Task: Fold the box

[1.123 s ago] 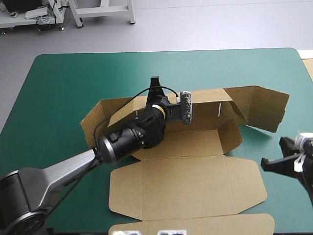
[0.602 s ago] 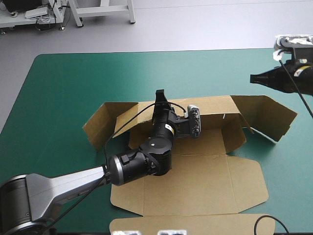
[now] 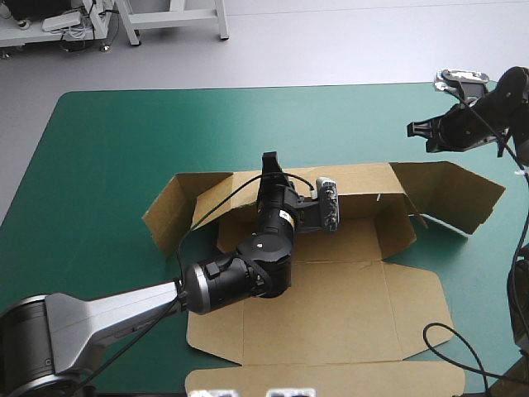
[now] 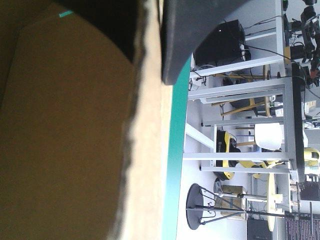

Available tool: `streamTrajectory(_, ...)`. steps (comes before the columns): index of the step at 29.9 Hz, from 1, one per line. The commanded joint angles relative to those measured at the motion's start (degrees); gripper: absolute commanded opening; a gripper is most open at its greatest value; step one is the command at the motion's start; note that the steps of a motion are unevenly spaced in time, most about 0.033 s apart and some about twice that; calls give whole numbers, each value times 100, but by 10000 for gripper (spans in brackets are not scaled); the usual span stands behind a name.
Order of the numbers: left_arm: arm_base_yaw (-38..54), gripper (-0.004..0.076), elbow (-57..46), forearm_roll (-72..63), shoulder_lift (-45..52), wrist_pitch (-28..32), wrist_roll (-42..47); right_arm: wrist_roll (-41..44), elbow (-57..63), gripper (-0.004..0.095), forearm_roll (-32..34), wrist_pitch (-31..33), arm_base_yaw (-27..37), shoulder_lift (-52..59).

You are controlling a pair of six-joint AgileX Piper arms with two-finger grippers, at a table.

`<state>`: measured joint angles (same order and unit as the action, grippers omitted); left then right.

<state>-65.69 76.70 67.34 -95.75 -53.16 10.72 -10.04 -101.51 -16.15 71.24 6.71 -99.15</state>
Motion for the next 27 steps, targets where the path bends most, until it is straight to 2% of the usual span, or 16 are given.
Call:
streamTrajectory(1, -41, -9, 121, 121, 222, -179, 253, -194, 239, -19, -211, 32, 109, 264)
streamTrajectory(6, -41, -9, 121, 111, 222, -251, 353, -435, 843, -19, -751, 32, 381, 307)
streamTrajectory(12, -41, -9, 121, 111, 222, -241, 353, -915, 1463, -19, -911, 32, 634, 493)
streamTrajectory(18, -41, -9, 121, 111, 222, -191, 353, -1493, 2026, -19, -1848, 32, 969, 493)
streamTrajectory(22, -41, -9, 121, 75, 222, -169, 361, -1754, 2277, -19, -2019, 32, 1038, 493)
streamTrajectory(27, -41, -9, 121, 66, 222, -47, 361, -2155, 2653, -18, -2618, 53, 1038, 501)
